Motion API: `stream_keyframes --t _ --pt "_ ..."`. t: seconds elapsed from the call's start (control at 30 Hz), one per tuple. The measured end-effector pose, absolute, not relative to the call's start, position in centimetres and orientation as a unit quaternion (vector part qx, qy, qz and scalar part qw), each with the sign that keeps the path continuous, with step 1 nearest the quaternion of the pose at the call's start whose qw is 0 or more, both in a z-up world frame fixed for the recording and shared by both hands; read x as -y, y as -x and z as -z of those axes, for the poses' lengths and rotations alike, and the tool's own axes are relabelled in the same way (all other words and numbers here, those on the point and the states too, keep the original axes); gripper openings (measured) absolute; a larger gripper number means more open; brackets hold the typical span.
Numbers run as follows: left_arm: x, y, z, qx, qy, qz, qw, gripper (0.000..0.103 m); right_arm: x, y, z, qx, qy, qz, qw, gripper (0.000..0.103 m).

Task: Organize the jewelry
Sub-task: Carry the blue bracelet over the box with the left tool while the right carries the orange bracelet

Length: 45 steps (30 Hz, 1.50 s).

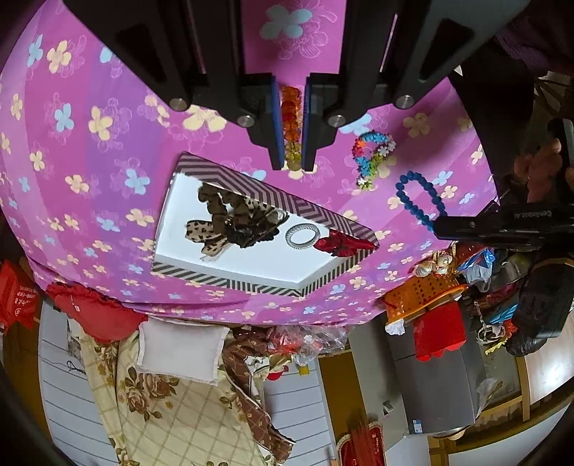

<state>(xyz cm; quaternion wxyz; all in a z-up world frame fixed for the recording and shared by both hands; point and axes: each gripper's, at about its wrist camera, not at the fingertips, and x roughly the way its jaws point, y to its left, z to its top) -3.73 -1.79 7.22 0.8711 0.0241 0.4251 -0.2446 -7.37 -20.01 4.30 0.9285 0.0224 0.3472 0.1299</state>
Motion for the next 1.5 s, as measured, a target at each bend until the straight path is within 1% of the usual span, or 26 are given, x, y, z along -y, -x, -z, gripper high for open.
stream_keyframes --t 0.63,1.5 --pt "2.9 0.6 -5.6 -0.424 -0.048 0.192 0.884 0.000 18.5 4.8 -5.7 -0.343 -0.007 -0.137 0.929 0.009" --pt "3.6 -4.3 -5.1 -0.435 -0.038 0.183 0.881 0.000 17.0 -0.3 -6.5 -0.345 0.006 -0.152 0.926 0.009"
